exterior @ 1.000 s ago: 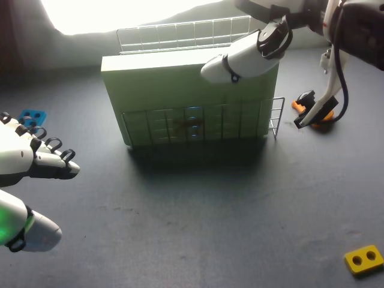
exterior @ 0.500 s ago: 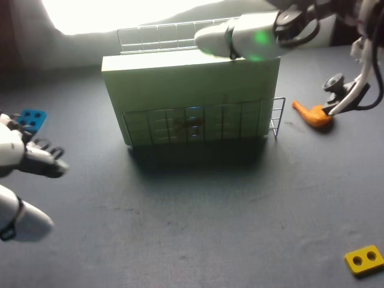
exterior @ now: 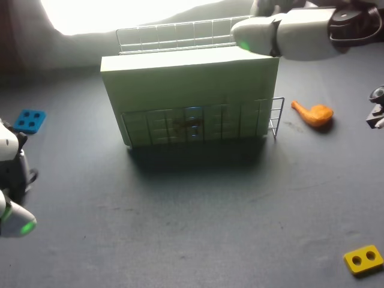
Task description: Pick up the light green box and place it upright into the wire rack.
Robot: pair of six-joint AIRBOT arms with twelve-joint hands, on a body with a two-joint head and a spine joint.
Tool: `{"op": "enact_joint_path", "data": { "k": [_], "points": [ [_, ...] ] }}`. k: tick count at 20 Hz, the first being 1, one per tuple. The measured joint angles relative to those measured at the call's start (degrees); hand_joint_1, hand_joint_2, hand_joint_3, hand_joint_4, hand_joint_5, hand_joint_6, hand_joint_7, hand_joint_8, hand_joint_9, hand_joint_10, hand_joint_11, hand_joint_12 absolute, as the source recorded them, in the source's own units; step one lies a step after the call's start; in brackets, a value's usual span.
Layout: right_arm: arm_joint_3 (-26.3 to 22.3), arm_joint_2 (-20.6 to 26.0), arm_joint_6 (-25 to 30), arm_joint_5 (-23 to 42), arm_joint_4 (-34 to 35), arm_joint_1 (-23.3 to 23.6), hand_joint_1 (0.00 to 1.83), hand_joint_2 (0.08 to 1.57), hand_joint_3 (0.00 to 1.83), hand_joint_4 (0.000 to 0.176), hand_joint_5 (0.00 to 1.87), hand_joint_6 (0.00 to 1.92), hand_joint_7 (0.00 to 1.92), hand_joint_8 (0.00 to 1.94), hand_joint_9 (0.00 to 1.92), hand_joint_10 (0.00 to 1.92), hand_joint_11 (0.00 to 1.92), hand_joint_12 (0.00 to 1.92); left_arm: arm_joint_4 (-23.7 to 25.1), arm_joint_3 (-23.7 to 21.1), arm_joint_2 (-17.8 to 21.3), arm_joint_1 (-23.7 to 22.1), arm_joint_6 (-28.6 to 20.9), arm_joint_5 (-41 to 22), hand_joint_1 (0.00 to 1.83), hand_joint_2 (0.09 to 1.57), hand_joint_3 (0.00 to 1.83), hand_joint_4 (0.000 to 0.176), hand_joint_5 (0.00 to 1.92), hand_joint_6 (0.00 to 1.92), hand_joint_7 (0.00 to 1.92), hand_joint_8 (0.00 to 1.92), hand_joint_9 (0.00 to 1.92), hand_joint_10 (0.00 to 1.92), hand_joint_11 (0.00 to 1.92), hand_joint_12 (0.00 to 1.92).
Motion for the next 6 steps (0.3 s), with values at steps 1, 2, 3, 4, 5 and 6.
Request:
{"op": "enact_joint_path", "data": {
  "k": [1, 2, 3, 4, 5, 6],
  "points": [
    [-0.28, 0.33, -0.15, -0.24, 0.22, -0.31, 0.08, 1.25, 0.01, 0.000, 0.93, 1.57, 1.06, 1.46, 0.88, 1.78, 0.63, 1.92, 0.24, 0.11, 0.00, 0.00, 0.04, 0.13, 0.17, 1.33, 0.00, 0.000, 0.78, 1.03, 0.85, 1.22, 0.70, 1.45, 0.40, 1.78],
    [-0.63, 0.79, -0.42, -0.48, 0.20, -0.52, 0.05, 1.26, 0.01, 0.000, 0.96, 1.63, 1.12, 1.53, 0.96, 1.83, 0.73, 1.92, 0.55, 0.11, 0.00, 0.00, 0.04, 0.24, 0.14, 1.34, 0.00, 0.000, 0.81, 1.09, 0.89, 1.33, 0.72, 1.55, 0.42, 1.82],
    [-1.11, 1.25, -0.37, -0.76, 0.07, -0.83, 0.04, 1.26, 0.01, 0.000, 1.01, 1.71, 1.18, 1.60, 1.03, 1.90, 0.82, 1.92, 0.52, 0.11, 0.00, 0.00, 0.04, 0.24, 0.15, 1.33, 0.00, 0.000, 0.83, 1.11, 0.92, 1.40, 0.76, 1.62, 0.46, 1.84],
    [-1.62, 1.77, -0.44, -0.96, 0.07, -1.05, 0.03, 1.26, 0.00, 0.000, 1.09, 1.81, 1.26, 1.69, 1.14, 1.92, 0.96, 1.92, 0.26, 0.09, 0.00, 0.11, 0.04, 0.17, 0.15, 1.33, 0.00, 0.000, 0.88, 1.28, 1.00, 1.46, 0.84, 1.70, 0.52, 1.86],
    [-1.97, 2.08, -0.66, -0.87, 0.04, -1.38, 0.06, 1.26, 0.00, 0.000, 1.11, 1.81, 1.28, 1.73, 1.17, 1.92, 1.01, 1.92, 0.07, 0.09, 0.00, 0.11, 0.04, 0.22, 0.16, 1.33, 0.00, 0.000, 0.88, 1.47, 1.02, 1.54, 0.88, 1.76, 0.57, 1.90],
    [-2.14, 2.32, -0.94, -0.92, 0.11, -1.40, 0.06, 1.26, 0.00, 0.000, 1.11, 1.81, 1.28, 1.73, 1.17, 1.92, 1.01, 1.92, 0.02, 0.09, 0.00, 0.11, 0.02, 0.22, 0.16, 1.33, 0.00, 0.000, 0.88, 1.47, 1.02, 1.54, 0.88, 1.76, 0.57, 1.90]
  ]
}}
